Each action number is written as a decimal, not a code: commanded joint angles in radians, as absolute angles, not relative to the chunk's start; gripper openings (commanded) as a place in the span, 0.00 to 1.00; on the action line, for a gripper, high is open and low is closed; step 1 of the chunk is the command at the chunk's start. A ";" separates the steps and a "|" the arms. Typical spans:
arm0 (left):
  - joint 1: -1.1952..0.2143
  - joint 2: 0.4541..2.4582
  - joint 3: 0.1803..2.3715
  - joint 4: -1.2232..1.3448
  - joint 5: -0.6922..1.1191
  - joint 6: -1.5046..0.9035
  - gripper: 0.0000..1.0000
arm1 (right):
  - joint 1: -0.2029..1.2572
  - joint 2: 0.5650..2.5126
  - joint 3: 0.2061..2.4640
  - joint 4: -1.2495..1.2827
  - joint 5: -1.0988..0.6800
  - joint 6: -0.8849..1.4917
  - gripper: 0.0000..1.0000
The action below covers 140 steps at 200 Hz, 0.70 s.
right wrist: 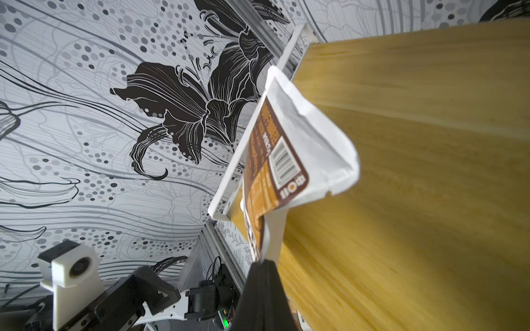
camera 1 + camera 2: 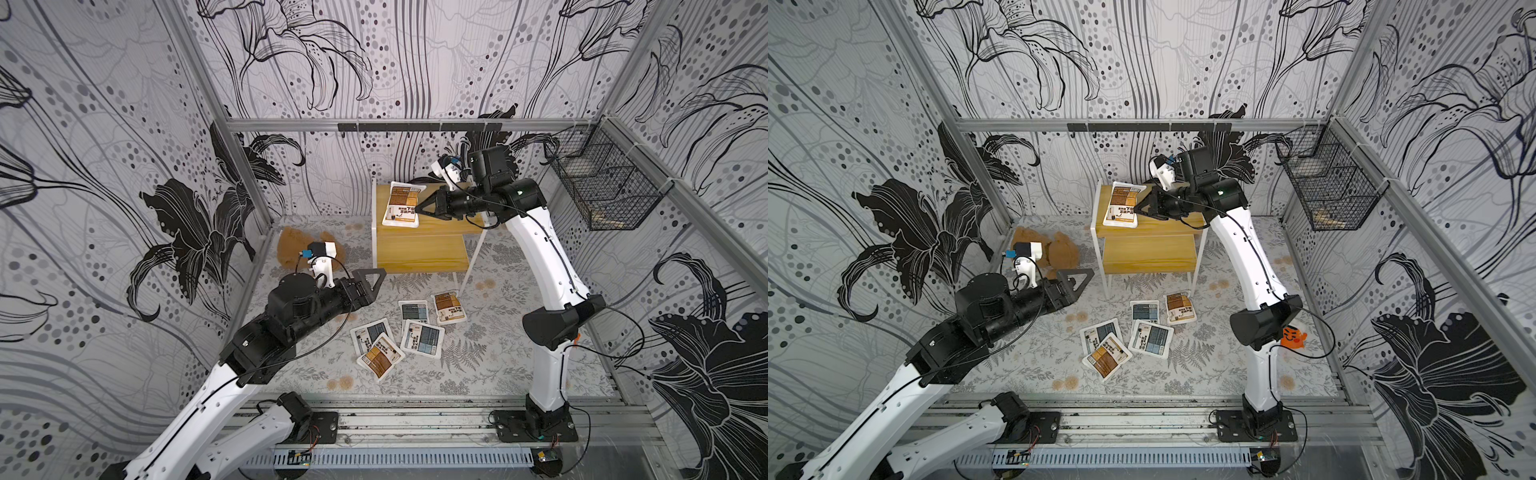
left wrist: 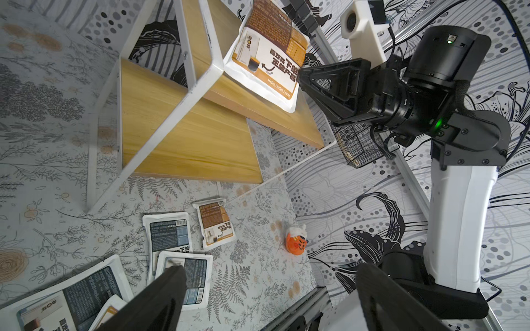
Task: Place the bagged coffee beans on the shelf by color
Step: Place the bagged coffee beans on the shelf.
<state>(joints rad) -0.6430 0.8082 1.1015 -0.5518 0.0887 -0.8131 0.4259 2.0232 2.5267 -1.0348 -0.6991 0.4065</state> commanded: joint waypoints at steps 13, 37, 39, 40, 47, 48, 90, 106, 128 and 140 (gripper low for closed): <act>-0.598 0.797 1.089 -0.563 0.166 -0.793 0.97 | 0.419 2.043 2.553 -1.075 -0.769 0.355 0.00; -0.585 0.798 1.086 -0.570 0.182 -0.787 0.97 | 0.417 2.055 2.553 -1.076 -0.801 0.351 0.00; -0.585 0.799 1.085 -0.570 0.182 -0.787 0.97 | 0.417 2.057 2.553 -1.075 -0.804 0.351 0.00; -0.586 0.798 1.085 -0.571 0.181 -0.786 0.97 | 0.416 2.058 2.553 -1.075 -0.804 0.352 0.00; -0.582 0.796 1.085 -0.572 0.182 -0.785 0.97 | 0.415 2.062 2.555 -1.073 -0.807 0.354 0.00; -0.582 0.796 1.084 -0.573 0.182 -0.784 0.97 | 0.414 2.063 2.555 -1.073 -0.808 0.354 0.00; -0.575 0.780 1.056 -0.572 0.187 -0.788 0.97 | 0.405 2.102 2.578 -1.060 -0.840 0.376 0.00; -0.571 0.779 1.054 -0.573 0.190 -0.790 0.97 | 0.400 2.113 2.583 -1.054 -0.850 0.383 0.00; -0.566 0.782 1.054 -0.574 0.192 -0.785 0.97 | 0.397 2.125 2.588 -1.041 -0.855 0.396 0.08; -0.564 0.785 1.051 -0.574 0.196 -0.784 0.97 | 0.395 2.127 2.588 -1.035 -0.856 0.404 0.19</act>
<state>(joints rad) -0.5743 0.7898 1.0615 -0.5911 0.1791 -0.8074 0.4011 2.1086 2.5618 -1.0542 -0.8265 0.3840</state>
